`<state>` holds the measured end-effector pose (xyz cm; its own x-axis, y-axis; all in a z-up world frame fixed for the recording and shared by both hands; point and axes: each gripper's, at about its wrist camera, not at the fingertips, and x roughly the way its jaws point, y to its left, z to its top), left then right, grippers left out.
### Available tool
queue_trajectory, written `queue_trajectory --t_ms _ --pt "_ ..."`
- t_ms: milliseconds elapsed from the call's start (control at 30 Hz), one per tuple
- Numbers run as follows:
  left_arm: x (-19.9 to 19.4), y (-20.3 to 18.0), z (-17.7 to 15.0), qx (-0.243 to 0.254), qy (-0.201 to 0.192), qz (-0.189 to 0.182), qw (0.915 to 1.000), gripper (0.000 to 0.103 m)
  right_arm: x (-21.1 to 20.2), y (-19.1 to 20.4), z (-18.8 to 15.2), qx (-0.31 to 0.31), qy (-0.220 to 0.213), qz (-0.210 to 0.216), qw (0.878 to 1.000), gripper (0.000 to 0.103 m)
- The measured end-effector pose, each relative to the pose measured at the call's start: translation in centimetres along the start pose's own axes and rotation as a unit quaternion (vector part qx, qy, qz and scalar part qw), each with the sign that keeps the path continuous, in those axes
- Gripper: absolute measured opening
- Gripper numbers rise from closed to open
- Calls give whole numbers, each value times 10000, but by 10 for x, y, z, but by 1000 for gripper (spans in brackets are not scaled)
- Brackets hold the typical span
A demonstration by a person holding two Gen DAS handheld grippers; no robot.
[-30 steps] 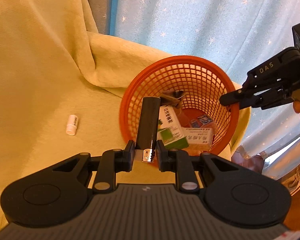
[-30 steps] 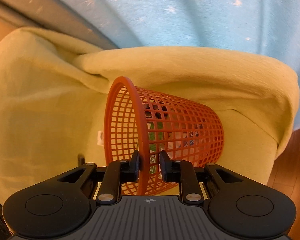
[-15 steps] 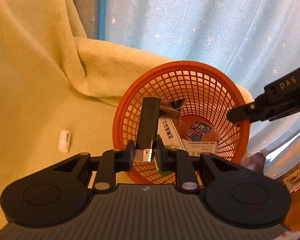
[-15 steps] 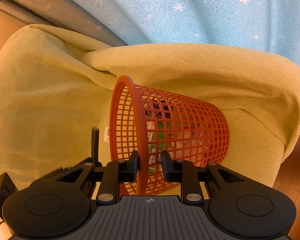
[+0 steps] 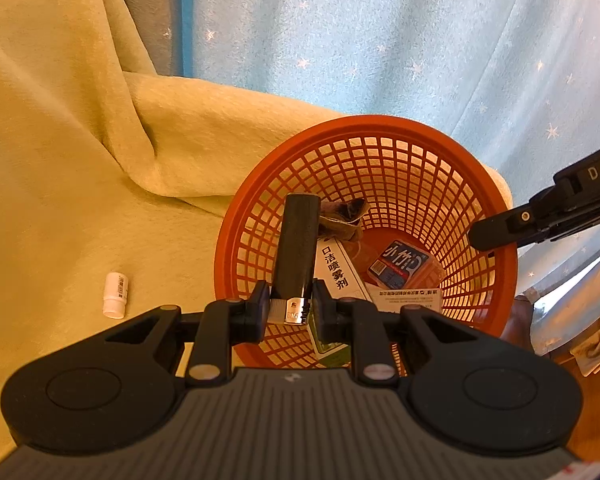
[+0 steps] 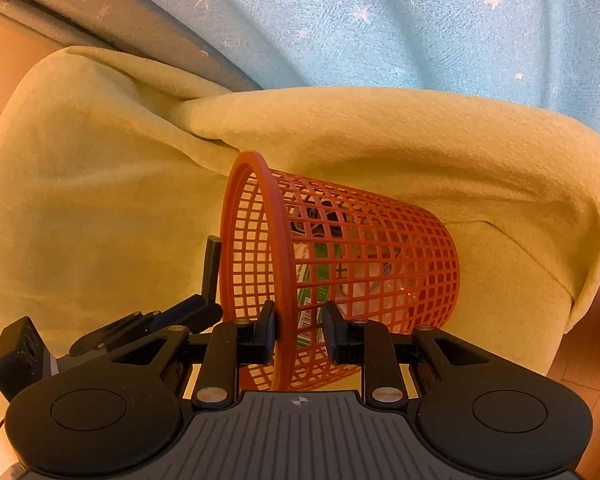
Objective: Organize objects
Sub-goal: 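Open the left tool to drop the black USB stick into the basket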
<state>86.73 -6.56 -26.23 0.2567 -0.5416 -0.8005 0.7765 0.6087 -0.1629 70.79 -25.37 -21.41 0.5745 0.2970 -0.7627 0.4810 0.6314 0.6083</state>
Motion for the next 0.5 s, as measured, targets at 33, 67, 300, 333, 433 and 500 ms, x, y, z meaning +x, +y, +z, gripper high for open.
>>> queue_trajectory --t_ms 33,67,300,333,433,500 --pt "0 0 0 13 2 -6 10000 18 0 0 0 7 -1 3 10000 21" --pt "1 0 0 23 5 -13 10000 18 0 0 0 9 2 9 10000 21" --pt "9 -1 3 51 105 -196 9997 19 -1 0 0 13 4 34 10000 21" --pt "10 -2 4 29 134 -177 9997 23 -1 0 0 16 2 36 10000 21" --pt "10 -4 4 96 77 -144 9998 46 -2 -1 0 36 -15 35 10000 21" --pt "7 -4 3 74 57 -141 9999 46 -2 -1 0 53 -23 31 10000 21"
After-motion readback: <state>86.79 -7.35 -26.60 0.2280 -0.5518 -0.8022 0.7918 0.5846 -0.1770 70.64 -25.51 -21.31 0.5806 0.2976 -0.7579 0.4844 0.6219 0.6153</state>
